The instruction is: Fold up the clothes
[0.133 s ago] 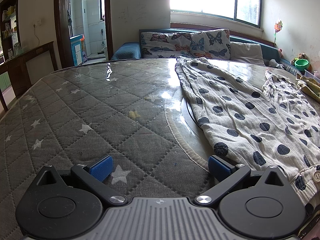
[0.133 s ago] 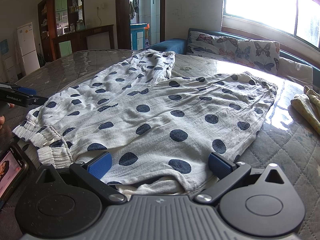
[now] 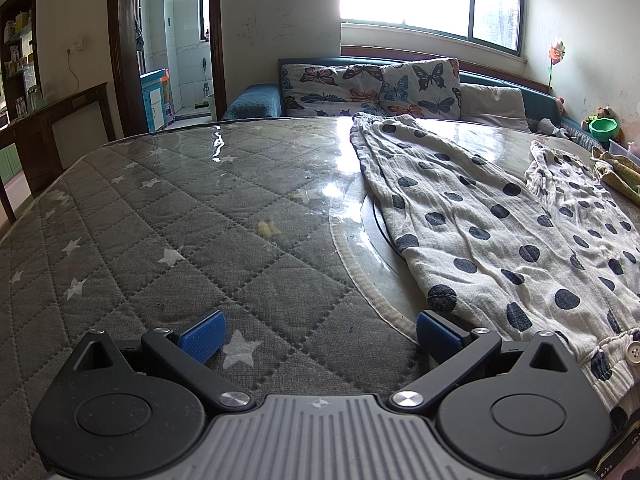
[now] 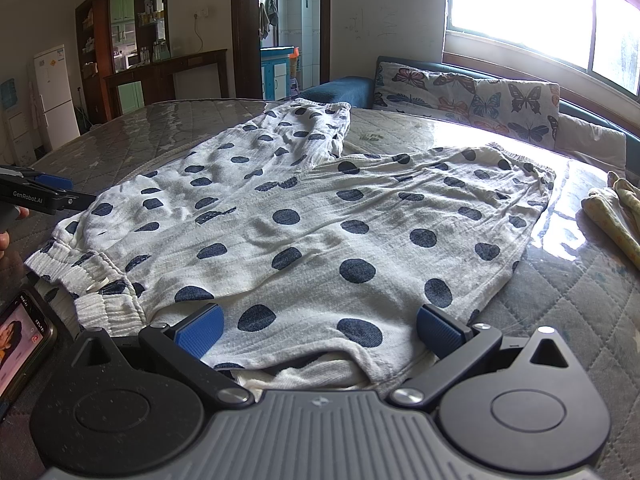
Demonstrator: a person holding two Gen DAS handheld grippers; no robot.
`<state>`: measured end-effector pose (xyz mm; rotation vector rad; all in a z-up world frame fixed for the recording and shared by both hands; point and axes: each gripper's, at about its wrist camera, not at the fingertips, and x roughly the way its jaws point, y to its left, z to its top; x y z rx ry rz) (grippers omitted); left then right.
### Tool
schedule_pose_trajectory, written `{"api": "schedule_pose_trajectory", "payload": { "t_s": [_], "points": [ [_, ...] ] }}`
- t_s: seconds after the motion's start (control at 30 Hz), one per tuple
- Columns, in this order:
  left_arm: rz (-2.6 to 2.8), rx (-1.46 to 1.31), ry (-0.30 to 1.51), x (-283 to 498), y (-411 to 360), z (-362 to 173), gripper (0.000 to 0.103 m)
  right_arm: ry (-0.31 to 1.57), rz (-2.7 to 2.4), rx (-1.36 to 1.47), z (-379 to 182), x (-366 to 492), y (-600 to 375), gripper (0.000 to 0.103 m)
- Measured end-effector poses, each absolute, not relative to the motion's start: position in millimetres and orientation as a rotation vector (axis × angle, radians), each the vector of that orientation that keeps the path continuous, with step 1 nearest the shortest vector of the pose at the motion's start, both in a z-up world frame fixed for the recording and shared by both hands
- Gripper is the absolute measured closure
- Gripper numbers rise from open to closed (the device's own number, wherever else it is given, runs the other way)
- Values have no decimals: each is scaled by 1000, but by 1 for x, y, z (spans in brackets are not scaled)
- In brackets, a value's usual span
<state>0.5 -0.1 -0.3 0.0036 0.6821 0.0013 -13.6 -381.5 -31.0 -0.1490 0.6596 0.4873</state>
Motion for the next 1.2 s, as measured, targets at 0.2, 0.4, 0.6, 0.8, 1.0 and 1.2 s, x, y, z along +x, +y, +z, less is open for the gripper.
{"api": "schedule_pose_trajectory", "payload": {
  "t_s": [0.2,0.4,0.6,0.8,1.0,1.2],
  "points": [
    [2,6,682,3,1,-1,0,661,488,-148,-31,-14,-381,0],
    [3,8,683,1,-1,-1,0,660,488,-149,-31,-14,-381,0],
    [3,8,684,2,-1,-1,0,659,487,-149,-31,-14,-381,0],
    [2,6,684,2,-1,-1,0,659,487,-151,-32,-15,-381,0],
    [1,4,684,4,-2,-2,0,658,486,-153,-31,-14,-381,0],
    [1,3,683,2,-1,-2,0,658,486,-152,-31,-14,-381,0]
  ]
}}
